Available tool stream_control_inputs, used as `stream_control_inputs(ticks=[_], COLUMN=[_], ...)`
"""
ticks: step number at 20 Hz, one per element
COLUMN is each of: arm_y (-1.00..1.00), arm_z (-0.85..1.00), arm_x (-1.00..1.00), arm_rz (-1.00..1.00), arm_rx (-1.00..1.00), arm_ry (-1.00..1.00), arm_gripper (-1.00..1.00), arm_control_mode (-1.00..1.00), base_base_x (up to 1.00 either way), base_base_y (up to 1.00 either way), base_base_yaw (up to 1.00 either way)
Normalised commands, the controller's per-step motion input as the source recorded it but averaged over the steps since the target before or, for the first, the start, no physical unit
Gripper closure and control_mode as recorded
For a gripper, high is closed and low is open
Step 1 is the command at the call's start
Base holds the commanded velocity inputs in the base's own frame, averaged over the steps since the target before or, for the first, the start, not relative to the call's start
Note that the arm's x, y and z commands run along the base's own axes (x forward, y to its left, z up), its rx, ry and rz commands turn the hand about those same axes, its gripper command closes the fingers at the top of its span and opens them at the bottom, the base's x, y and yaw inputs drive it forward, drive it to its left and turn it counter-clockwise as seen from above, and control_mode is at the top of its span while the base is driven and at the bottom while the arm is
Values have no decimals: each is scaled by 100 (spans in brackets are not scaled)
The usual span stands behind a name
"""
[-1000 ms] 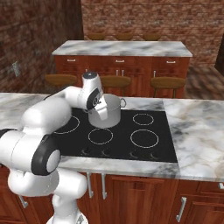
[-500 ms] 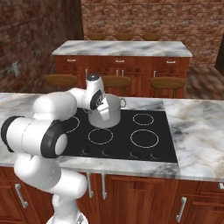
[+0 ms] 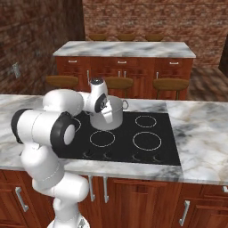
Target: Move the pot and pan from the stove into the sink.
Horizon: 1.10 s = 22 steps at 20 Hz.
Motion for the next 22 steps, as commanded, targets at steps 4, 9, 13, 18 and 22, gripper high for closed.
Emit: stream_control_inputs(ticks=[4, 9, 13, 18, 22], arm_y=[0, -1, 0, 0, 0], arm_z=[-21, -20, -21, -20, -15], arm_x=[34, 30, 30, 31, 25], arm_rz=[-3, -2, -2, -2, -1], arm_rx=[0, 0, 0, 0, 0], arm_ry=[0, 1, 1, 0, 0], arm_gripper=[-100, -100, -100, -100, -100], arm_control_mode=[-100, -100, -100, -100, -100], base_base_x=[0, 0, 0, 0, 0], base_base_y=[0, 0, 0, 0, 0], base_base_yaw=[0, 0, 0, 0, 0])
